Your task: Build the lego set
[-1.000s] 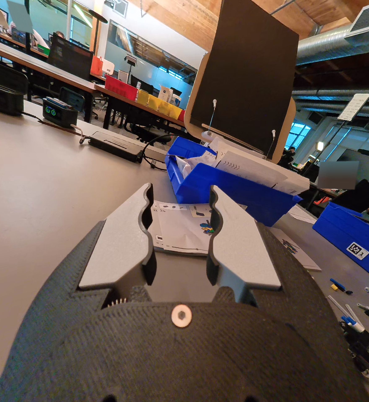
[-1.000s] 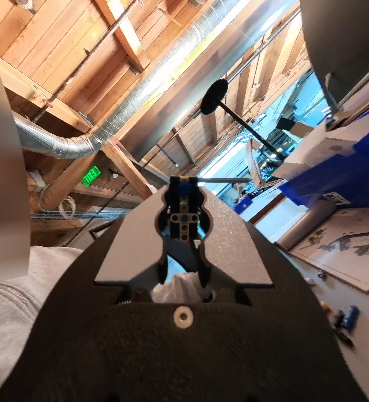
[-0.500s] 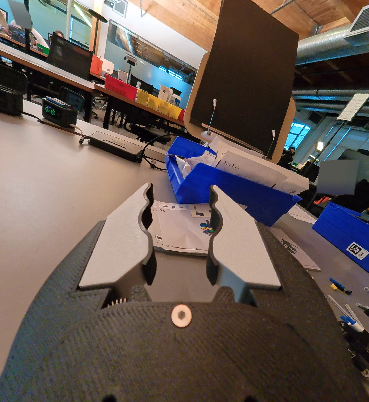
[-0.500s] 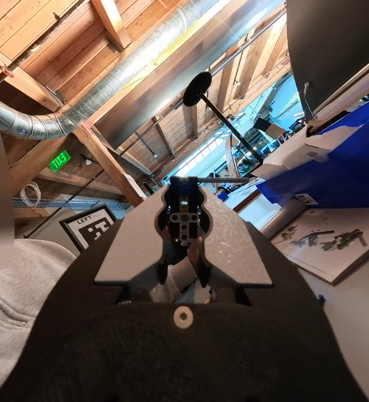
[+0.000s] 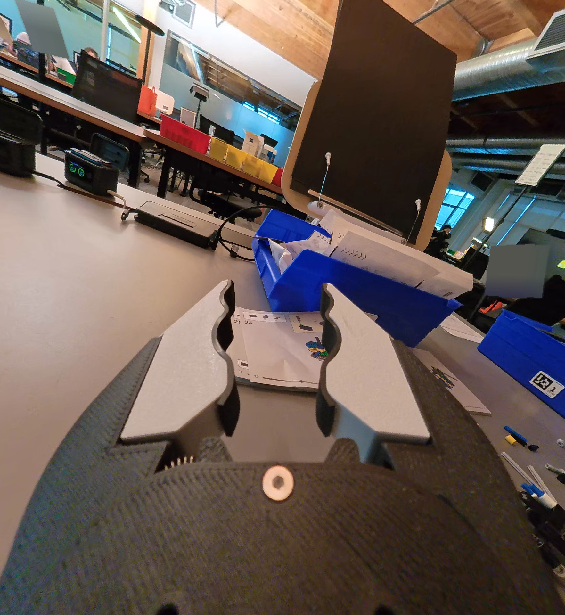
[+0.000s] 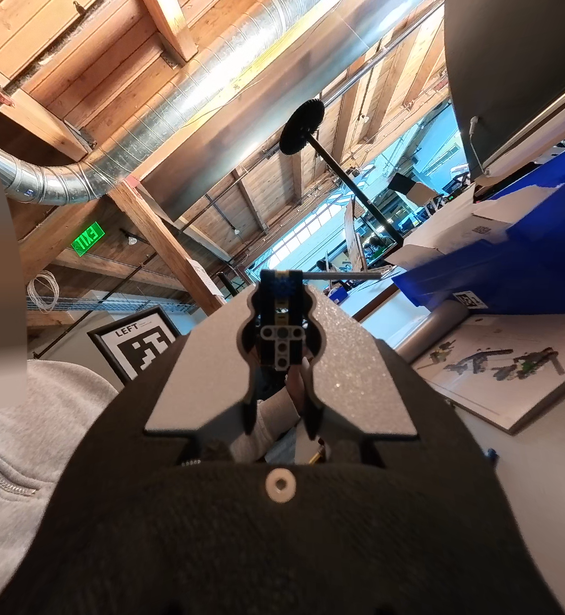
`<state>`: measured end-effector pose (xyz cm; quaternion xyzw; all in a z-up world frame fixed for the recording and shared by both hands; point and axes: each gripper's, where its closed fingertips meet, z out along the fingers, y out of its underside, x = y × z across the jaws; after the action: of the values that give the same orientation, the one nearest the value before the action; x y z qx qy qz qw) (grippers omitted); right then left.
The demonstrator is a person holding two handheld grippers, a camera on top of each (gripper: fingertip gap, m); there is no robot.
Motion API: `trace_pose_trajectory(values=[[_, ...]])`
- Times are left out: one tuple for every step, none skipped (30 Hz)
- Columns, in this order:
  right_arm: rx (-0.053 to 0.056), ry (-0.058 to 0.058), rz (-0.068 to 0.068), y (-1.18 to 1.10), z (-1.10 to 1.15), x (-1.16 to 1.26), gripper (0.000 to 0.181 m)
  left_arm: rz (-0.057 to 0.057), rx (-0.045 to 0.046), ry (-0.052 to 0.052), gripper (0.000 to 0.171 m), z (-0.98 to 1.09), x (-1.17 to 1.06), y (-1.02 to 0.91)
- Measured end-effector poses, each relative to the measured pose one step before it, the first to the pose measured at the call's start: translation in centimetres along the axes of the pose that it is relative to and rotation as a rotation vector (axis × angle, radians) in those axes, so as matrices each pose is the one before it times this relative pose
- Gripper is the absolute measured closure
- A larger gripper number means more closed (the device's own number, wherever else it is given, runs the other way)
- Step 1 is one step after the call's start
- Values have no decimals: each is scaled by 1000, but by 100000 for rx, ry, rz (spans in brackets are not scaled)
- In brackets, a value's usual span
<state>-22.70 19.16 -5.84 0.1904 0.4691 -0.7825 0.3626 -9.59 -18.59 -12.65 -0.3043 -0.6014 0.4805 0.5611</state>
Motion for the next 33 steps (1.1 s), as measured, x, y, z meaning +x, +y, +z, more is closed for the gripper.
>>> trace_pose_trajectory(values=[[-156,-1,15,47,42,16,159,-4,-3,30,123,0,4,0],[-64,-39,22,28,31,2,159,8,51,-9,123,-8,9,-15],[6,-78,43,14,44,6,159,68,17,15,122,-1,6,1],[-11,-82,30,6,56,10,159,177,-9,21,122,3,23,4],[-54,-27,-4,0,40,6,159,216,-53,39,122,10,29,3],[-66,21,-27,18,23,-13,159,165,-81,43,123,10,20,12],[-70,62,-27,26,24,-14,159,64,-6,13,123,-3,6,4],[-31,53,-43,22,30,2,159,-55,32,-12,123,-5,-9,-10],[17,7,-49,9,38,-10,159,-68,9,16,123,2,-6,4],[4,-5,-25,16,49,7,159,-62,23,-1,123,4,-5,-7],[17,4,-8,-3,24,3,159,-31,-10,21,123,-10,3,0],[26,-4,-17,-10,9,-36,159,41,-24,14,123,8,1,5],[-1,-24,-22,-12,12,-45,159,57,-86,13,123,11,11,19],[-54,-34,1,13,14,3,159,-6,-122,35,123,3,-2,15],[-61,-2,-1,38,20,-25,159,-73,87,-27,123,-1,-10,-17],[-43,50,-40,28,25,-69,159,-16,30,-17,123,-9,-7,3],[-75,66,-97,22,35,-58,159,66,-52,15,123,5,12,3],[-77,102,-78,18,21,-45,159,93,21,29,123,-1,7,0],[-29,96,-9,32,39,3,159,24,39,9,123,0,9,-2],[-9,23,14,26,32,-13,159,-17,14,-5,123,-6,-10,-7],[-28,-15,-14,18,23,-43,159,11,7,7,123,0,0,-1],[-31,38,-74,-23,10,-49,159,62,30,31,123,0,9,-1],[-70,106,-171,15,38,-24,159,72,60,40,123,-8,8,-7],[-138,176,-197,42,43,-22,159,49,22,66,123,-1,15,0],[-193,251,-219,50,15,19,159,40,18,123,123,-8,13,-4],[-233,296,-391,56,12,37,159,47,75,178,123,-7,29,-9],[-259,348,-612,72,30,30,159,30,76,118,123,-7,22,-9],[-235,432,-764,77,42,19,159,31,48,71,123,-7,2,1],[-151,540,-933,79,49,32,159,44,83,210,123,-6,34,-10],[-112,650,-1106,56,46,56,159,46,87,271,123,-13,31,-16],[-78,630,-1172,41,38,90,159,59,103,161,123,-14,24,-14],[-14,474,-1094,56,68,88,159,105,224,399,123,-18,61,-30],[95,409,-1017,85,55,59,160,116,651,829,123,-12,120,-71]])
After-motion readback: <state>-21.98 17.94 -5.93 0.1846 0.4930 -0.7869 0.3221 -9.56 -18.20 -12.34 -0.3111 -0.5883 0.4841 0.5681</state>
